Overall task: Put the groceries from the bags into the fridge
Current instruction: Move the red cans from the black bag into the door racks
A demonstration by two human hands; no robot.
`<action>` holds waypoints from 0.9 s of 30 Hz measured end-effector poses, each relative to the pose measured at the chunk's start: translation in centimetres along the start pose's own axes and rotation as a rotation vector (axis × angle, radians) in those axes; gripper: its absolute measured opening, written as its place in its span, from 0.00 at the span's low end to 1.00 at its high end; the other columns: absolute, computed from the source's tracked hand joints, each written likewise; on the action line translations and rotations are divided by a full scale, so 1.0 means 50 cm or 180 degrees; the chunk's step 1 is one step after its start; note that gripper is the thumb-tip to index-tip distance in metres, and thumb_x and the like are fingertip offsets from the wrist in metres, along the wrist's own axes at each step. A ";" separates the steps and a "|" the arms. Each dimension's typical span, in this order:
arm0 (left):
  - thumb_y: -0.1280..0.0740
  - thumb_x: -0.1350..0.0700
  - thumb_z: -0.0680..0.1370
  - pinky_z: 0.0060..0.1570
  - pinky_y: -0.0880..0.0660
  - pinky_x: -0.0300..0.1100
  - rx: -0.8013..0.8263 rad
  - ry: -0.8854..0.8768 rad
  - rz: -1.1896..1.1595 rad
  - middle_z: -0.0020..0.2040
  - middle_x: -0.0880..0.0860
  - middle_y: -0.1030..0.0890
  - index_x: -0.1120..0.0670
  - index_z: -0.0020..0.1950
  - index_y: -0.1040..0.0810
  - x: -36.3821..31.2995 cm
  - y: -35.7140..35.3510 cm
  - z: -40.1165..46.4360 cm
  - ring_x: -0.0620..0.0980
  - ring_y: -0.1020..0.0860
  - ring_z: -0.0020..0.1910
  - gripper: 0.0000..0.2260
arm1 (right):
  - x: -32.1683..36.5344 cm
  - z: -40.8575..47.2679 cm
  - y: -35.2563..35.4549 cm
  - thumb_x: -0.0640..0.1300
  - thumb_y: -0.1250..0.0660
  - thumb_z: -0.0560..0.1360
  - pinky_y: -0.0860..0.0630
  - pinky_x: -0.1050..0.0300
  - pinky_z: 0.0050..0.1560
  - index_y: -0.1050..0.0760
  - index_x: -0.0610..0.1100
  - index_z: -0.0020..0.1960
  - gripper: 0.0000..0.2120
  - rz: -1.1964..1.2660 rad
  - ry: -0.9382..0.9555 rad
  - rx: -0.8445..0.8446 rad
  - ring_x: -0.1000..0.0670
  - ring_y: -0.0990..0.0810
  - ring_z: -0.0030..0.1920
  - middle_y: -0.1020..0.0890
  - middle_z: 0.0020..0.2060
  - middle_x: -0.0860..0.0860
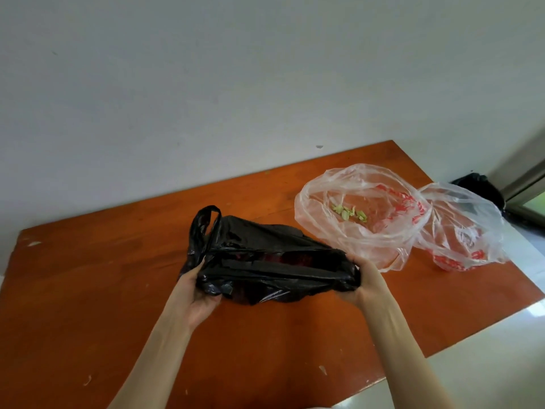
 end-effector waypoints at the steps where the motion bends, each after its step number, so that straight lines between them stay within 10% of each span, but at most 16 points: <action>1: 0.43 0.59 0.80 0.32 0.19 0.47 -0.0013 -0.0001 0.0062 0.41 0.60 0.16 0.60 0.53 0.24 -0.003 -0.002 -0.001 0.54 0.16 0.37 0.10 | 0.008 -0.007 0.000 0.40 0.42 0.75 0.23 0.57 0.22 0.30 0.40 0.40 0.06 -0.0085 0.0079 0.0035 0.45 0.22 0.26 0.23 0.28 0.45; 8: 0.27 0.58 0.61 0.30 0.20 0.44 0.0365 0.0114 0.0731 0.43 0.57 0.15 0.59 0.40 0.15 -0.025 -0.041 0.000 0.53 0.16 0.38 0.10 | 0.050 -0.018 0.036 0.43 0.35 0.67 0.21 0.54 0.29 0.26 0.40 0.46 0.10 -0.0399 0.0336 0.0191 0.44 0.20 0.30 0.19 0.32 0.44; 12: 0.17 0.59 0.43 0.38 0.19 0.49 0.0649 -0.0022 0.0700 0.49 0.58 0.16 0.59 0.44 0.15 -0.059 -0.048 0.012 0.56 0.17 0.44 0.30 | 0.065 -0.013 0.029 0.44 0.26 0.57 0.19 0.53 0.32 0.22 0.39 0.45 0.19 -0.0589 0.0318 0.0552 0.43 0.18 0.33 0.17 0.35 0.43; 19: 0.31 0.57 0.61 0.38 0.19 0.46 0.0550 -0.0231 0.0399 0.41 0.56 0.16 0.58 0.35 0.15 -0.090 -0.068 0.050 0.53 0.17 0.38 0.08 | 0.087 -0.004 0.011 0.50 0.15 0.43 0.18 0.52 0.37 0.17 0.37 0.46 0.34 -0.1231 0.0318 0.0992 0.42 0.16 0.41 0.16 0.44 0.40; 24: 0.25 0.52 0.62 0.38 0.19 0.49 0.0391 -0.0252 0.0338 0.49 0.59 0.17 0.59 0.45 0.15 -0.070 -0.039 0.080 0.56 0.17 0.45 0.15 | 0.078 0.041 0.028 0.42 0.33 0.73 0.22 0.56 0.23 0.22 0.35 0.37 0.11 -0.0160 0.0277 0.0407 0.46 0.19 0.26 0.19 0.27 0.42; 27: 0.34 0.49 0.70 0.37 0.19 0.48 0.0294 -0.0150 0.0622 0.49 0.59 0.16 0.59 0.45 0.15 -0.053 -0.013 0.087 0.56 0.17 0.45 0.15 | 0.059 0.068 0.024 0.32 0.21 0.53 0.22 0.56 0.23 0.23 0.34 0.37 0.15 0.0071 0.0216 0.0403 0.45 0.20 0.25 0.21 0.27 0.42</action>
Point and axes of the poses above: each hand's wrist, its own z-axis towards the middle knuckle, its own y-axis out of the back of the hand, x = y × z, the point moved 8 cm from there along z, towards the middle knuckle
